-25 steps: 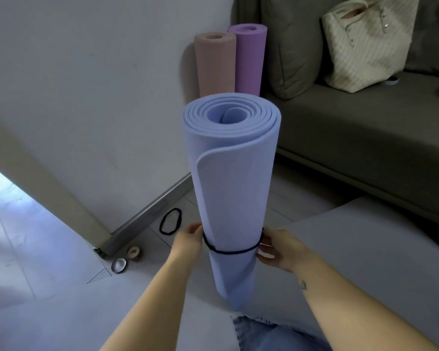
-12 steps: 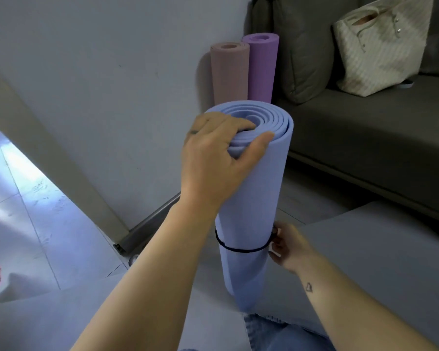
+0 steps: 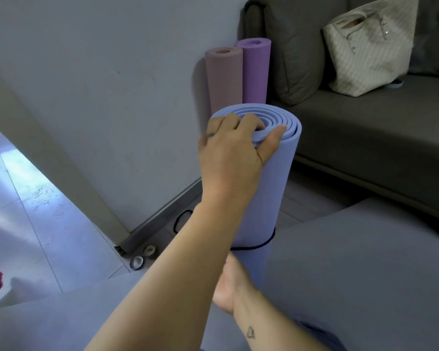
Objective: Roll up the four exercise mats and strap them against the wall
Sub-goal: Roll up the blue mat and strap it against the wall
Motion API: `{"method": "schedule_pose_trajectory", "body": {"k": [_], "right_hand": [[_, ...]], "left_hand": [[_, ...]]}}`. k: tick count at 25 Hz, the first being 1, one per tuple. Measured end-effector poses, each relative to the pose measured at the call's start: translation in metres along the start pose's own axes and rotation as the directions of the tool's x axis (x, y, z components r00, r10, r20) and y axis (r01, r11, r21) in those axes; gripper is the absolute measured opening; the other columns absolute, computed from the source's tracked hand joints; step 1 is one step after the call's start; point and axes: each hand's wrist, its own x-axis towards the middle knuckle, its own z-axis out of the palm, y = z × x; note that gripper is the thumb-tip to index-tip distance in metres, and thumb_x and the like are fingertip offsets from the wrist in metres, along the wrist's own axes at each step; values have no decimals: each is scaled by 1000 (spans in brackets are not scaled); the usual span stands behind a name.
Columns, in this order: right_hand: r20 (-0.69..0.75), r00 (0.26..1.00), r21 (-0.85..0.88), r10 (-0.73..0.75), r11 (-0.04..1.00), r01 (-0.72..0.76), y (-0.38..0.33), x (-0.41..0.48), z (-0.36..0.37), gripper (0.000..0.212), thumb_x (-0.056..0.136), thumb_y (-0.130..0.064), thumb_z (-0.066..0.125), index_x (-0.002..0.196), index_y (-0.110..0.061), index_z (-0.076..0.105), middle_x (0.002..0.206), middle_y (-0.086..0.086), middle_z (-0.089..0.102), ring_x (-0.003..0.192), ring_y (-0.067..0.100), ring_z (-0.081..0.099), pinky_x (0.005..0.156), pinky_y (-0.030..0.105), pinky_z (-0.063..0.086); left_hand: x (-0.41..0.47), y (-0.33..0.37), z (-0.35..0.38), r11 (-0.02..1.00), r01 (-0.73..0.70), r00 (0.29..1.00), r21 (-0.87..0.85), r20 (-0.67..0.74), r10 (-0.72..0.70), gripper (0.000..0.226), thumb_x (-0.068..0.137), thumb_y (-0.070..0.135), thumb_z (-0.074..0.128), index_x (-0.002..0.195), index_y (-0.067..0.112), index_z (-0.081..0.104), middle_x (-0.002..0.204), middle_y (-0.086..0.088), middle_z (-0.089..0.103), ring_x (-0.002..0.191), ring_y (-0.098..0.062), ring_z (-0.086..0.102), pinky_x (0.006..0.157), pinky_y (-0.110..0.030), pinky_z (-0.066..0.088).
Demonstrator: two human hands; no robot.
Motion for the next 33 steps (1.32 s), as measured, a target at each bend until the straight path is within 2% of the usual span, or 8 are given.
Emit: {"method": "schedule_pose_trajectory", "body": {"k": [4,7,11,16,19,23,29,33], "right_hand": [[91,995,2,-40,999,40,6,20,-1,8,99,-22,49,103,-19,56,80,2,63,77,22,55,70,37,50],[188,977,-373,-98,913,164,3,-6,14,44,95,-16,55,136,-21,40,97,5,66,77,20,60,72,35,52],[320,937,-910,-143,228,346,-22,-78,35,27,99,-13,43,121,-23,55,87,-15,62,61,0,58,74,25,48],[304,870,-950,-388,-190,247,-133,-140,35,15,93,-18,58,101,-12,69,92,3,69,77,12,62,68,18,44],[366,714,-930,-597,-222,291,-180,-161,50,38,78,-20,78,111,-20,58,100,-4,63,84,8,60,65,14,44],[643,668,-765,-375,-289,575,-207,-156,91,119,67,-13,86,151,-30,5,127,-29,38,108,-20,47,76,2,43],[804,429,-587,-412,-429,687,-249,-101,158,133,61,-27,88,150,-35,-10,152,-14,29,131,5,41,101,17,43],[852,375,-523,-366,-540,659,-282,-52,188,125,63,-33,87,140,-49,-10,150,-13,27,131,11,42,90,14,49]], "left_hand": [[1,-3,-6,999,-3,997,52,81,-1,59,85,62,31,91,14,67,90,-3,64,100,-28,52,77,-41,45],[1,-3,-11,997,-26,989,76,144,15,66,82,66,29,98,14,66,96,-4,63,106,-28,50,82,-42,43],[4,4,-23,991,-33,951,132,309,-9,72,77,72,31,111,17,62,109,-2,60,116,-27,43,91,-41,40],[16,-15,-48,994,-101,841,48,538,59,75,74,58,66,136,21,46,132,1,48,129,-19,29,107,-34,29],[23,-23,-60,980,-196,726,21,675,131,81,76,40,74,144,21,34,142,0,38,133,-18,23,109,-29,21],[40,-29,-65,943,-331,753,35,613,241,74,80,32,73,143,17,37,141,-4,41,131,-21,28,108,-33,27],[107,-72,-54,936,-348,833,57,476,281,65,79,22,75,137,20,44,135,0,45,128,-18,33,104,-40,37],[147,-116,-25,941,-334,808,56,531,255,65,80,19,74,137,20,44,140,-1,42,132,-18,32,108,-38,33]]}}
